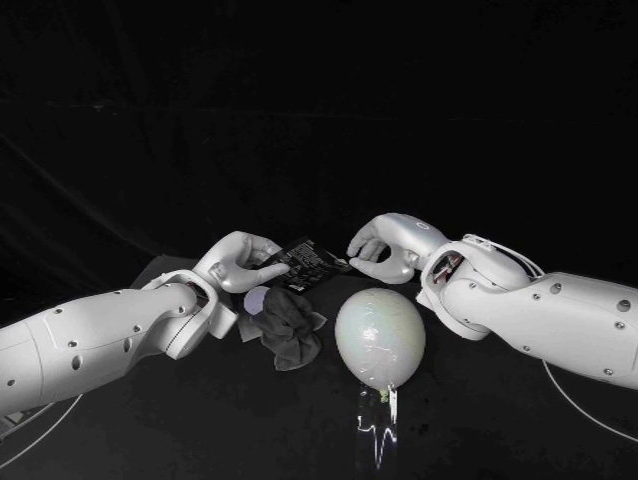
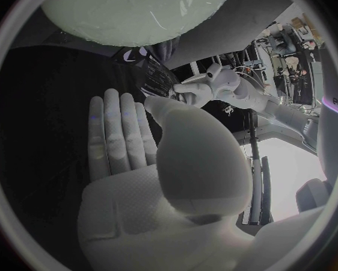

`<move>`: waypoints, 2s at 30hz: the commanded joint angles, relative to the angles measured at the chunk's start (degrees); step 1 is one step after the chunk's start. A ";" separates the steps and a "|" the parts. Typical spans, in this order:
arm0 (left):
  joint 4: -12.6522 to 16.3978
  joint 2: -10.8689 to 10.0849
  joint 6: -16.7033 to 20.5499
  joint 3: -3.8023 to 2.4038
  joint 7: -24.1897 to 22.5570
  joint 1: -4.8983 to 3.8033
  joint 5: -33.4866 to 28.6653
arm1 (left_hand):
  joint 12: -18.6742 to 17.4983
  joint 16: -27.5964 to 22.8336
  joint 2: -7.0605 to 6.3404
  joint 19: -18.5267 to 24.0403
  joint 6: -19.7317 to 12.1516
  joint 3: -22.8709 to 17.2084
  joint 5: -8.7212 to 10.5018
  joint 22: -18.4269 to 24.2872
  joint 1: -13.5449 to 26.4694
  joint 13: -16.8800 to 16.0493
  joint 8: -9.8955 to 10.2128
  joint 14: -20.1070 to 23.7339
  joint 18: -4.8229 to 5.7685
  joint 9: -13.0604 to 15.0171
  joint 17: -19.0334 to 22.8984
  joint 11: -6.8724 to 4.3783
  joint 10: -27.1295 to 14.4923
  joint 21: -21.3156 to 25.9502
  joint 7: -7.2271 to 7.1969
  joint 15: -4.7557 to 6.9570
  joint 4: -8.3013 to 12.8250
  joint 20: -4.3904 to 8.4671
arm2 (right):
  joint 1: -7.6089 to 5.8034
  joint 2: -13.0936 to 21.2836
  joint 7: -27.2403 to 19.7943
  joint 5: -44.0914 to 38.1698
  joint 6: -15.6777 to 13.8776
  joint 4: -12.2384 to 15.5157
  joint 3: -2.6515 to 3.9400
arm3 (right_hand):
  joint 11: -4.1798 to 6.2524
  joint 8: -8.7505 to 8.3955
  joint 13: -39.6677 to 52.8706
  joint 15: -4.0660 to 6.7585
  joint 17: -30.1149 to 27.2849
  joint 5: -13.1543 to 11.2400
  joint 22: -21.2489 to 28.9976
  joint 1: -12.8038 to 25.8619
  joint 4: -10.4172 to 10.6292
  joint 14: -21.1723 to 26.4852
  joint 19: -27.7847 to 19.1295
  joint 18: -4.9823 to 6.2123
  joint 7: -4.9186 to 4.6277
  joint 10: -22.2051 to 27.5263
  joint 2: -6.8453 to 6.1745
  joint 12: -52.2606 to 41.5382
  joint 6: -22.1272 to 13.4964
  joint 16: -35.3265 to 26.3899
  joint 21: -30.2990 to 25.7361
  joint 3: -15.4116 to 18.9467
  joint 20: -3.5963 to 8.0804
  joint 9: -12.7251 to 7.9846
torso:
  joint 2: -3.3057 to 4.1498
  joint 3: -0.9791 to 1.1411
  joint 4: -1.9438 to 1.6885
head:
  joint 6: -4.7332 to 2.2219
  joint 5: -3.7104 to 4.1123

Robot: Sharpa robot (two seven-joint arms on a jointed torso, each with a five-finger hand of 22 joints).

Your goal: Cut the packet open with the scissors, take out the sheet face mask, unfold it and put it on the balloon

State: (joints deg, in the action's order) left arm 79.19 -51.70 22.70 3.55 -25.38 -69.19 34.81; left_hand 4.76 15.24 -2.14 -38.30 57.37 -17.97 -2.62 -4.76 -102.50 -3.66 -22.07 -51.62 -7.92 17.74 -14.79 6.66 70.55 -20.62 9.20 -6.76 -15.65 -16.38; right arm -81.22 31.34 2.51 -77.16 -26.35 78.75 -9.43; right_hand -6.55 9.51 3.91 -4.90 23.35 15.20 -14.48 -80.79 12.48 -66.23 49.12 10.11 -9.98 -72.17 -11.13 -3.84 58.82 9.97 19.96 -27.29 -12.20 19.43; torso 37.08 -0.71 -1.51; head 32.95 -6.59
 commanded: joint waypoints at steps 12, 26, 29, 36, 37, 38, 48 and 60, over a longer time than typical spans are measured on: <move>0.54 0.08 -0.04 -0.10 -0.01 -0.10 -0.87 | -0.35 -0.55 -0.09 -0.85 0.29 -0.84 -0.13 -0.20 0.73 -0.05 -0.46 -0.47 -1.09 0.42 0.12 0.05 0.45 -0.55 0.20 -0.18 0.12 0.04 | 0.32 -1.67 1.34 -1.03 -1.69 -0.66 0.02 | 0.98 1.60 0.47 0.97 1.34 -2.03 -0.64 1.53 -0.93 -2.67 2.10 0.46 0.96 -2.51 0.39 -0.35 1.52 1.13 0.74 -1.46 0.68 1.00 | 0.05 0.01 -0.06 | -0.13 0.06; 0.59 0.05 0.14 -0.10 0.01 -0.10 -0.92 | -0.38 -0.58 -0.09 -0.83 0.27 -0.96 -0.12 -0.21 0.77 -0.04 -0.46 -0.46 -1.08 0.43 0.14 0.06 0.44 -0.57 0.20 -0.18 0.15 0.03 | 0.51 -2.09 1.54 -1.18 -1.57 -0.47 0.00 | 1.34 2.24 0.63 1.27 1.88 -2.75 -0.94 1.93 -1.58 -3.24 2.65 0.39 1.28 -3.32 0.29 -0.32 1.78 1.46 1.15 -1.68 1.05 1.49 | 0.02 0.01 0.00 | -0.22 -0.06; 0.62 0.05 0.16 -0.10 0.00 -0.10 -0.93 | -0.41 -0.61 -0.10 -0.82 0.25 -1.07 -0.12 -0.22 0.81 -0.04 -0.46 -0.46 -1.08 0.43 0.15 0.06 0.44 -0.59 0.22 -0.19 0.18 0.02 | 0.53 -2.16 1.51 -1.19 -1.44 -0.50 0.00 | 1.36 2.31 0.64 1.29 1.96 -3.05 -0.97 1.97 -1.73 -3.23 2.65 0.37 1.30 -3.37 0.22 -0.28 1.77 1.47 1.17 -1.72 1.09 1.56 | 0.02 0.01 -0.01 | -0.24 -0.05; 0.74 0.04 0.22 -0.10 0.01 -0.10 -0.93 | -0.41 -0.61 -0.10 -0.82 0.25 -1.07 -0.12 -0.22 0.81 -0.04 -0.46 -0.46 -1.08 0.43 0.15 0.06 0.44 -0.59 0.22 -0.19 0.18 0.02 | 0.56 -2.35 1.40 -1.21 -1.15 -0.57 -0.02 | 1.36 2.45 0.65 1.29 2.17 -4.12 -1.03 2.10 -2.10 -3.14 2.60 0.33 1.28 -3.41 0.07 -0.13 1.60 1.44 1.17 -1.85 1.13 1.73 | 0.03 0.01 -0.02 | -0.21 -0.03; 0.75 0.03 0.23 -0.10 0.01 -0.10 -0.93 | -0.41 -0.61 -0.10 -0.82 0.25 -1.07 -0.12 -0.22 0.81 -0.04 -0.46 -0.46 -1.08 0.43 0.15 0.06 0.44 -0.59 0.22 -0.19 0.18 0.02 | 0.56 -2.37 1.38 -1.21 -1.14 -0.58 -0.02 | 1.36 2.47 0.65 1.29 2.20 -4.28 -1.04 2.12 -2.16 -3.12 2.59 0.32 1.28 -3.42 0.04 -0.11 1.58 1.44 1.17 -1.87 1.13 1.75 | 0.03 0.01 -0.02 | -0.21 -0.03; 0.76 0.03 0.25 -0.10 0.02 -0.10 -0.94 | -0.41 -0.61 -0.10 -0.82 0.25 -1.07 -0.12 -0.22 0.81 -0.04 -0.46 -0.46 -1.08 0.43 0.15 0.06 0.44 -0.59 0.22 -0.19 0.18 0.02 | 0.57 -2.39 1.34 -1.21 -1.14 -0.58 -0.03 | 1.34 2.50 0.65 1.27 2.27 -4.62 -1.06 2.22 -2.24 -3.07 2.56 0.32 1.24 -3.40 -0.01 -0.06 1.50 1.42 1.16 -1.90 1.13 1.79 | 0.03 0.01 -0.02 | -0.21 -0.03; 1.00 0.04 0.29 -0.10 0.05 -0.10 -1.15 | -0.44 -0.64 -0.12 -0.79 0.21 -1.24 -0.12 -0.23 0.87 -0.04 -0.47 -0.49 -1.07 0.44 0.16 0.07 0.46 -0.61 0.25 -0.19 0.23 0.01 | 0.76 -2.80 1.12 -1.21 -1.15 -0.68 -0.05 | 1.20 2.52 0.63 1.17 2.49 -5.88 -1.07 2.68 -2.42 -2.81 2.38 0.28 1.09 -3.20 -0.28 0.10 1.12 1.30 1.06 -1.99 1.08 1.90 | 0.03 0.01 0.01 | -0.20 -0.02; 1.35 0.04 0.43 -0.10 0.10 -0.10 -1.74 | -0.45 -0.66 -0.13 -0.79 0.21 -1.33 -0.12 -0.24 0.90 -0.05 -0.48 -0.51 -1.07 0.45 0.17 0.08 0.49 -0.63 0.26 -0.19 0.26 0.02 | 0.88 -3.04 0.58 -1.01 -1.08 -0.66 -0.07 | 0.99 2.41 0.57 0.98 2.59 -6.09 -1.03 3.16 -2.41 -2.32 2.10 0.23 0.88 -2.77 -0.55 0.23 0.63 1.04 0.86 -2.05 0.96 1.93 | 0.00 0.00 0.01 | -0.24 0.16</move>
State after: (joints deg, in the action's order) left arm 80.20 -51.78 22.95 3.55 -24.77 -69.19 33.75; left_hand 4.42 14.79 -2.82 -38.81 57.28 -18.92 -2.54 -4.95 -101.83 -3.61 -22.38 -51.81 -7.88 17.77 -14.68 6.61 70.60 -20.97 9.31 -6.97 -15.33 -16.29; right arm -80.37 28.46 3.79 -77.57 -27.67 78.00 -9.51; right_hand -5.34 11.74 4.47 -3.70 25.89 9.43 -15.47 -78.02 10.34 -68.87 51.26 9.66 -8.97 -75.02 -11.67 -3.85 59.81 11.22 20.94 -29.42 -11.08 21.29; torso 37.10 -0.70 -1.51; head 32.71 -6.44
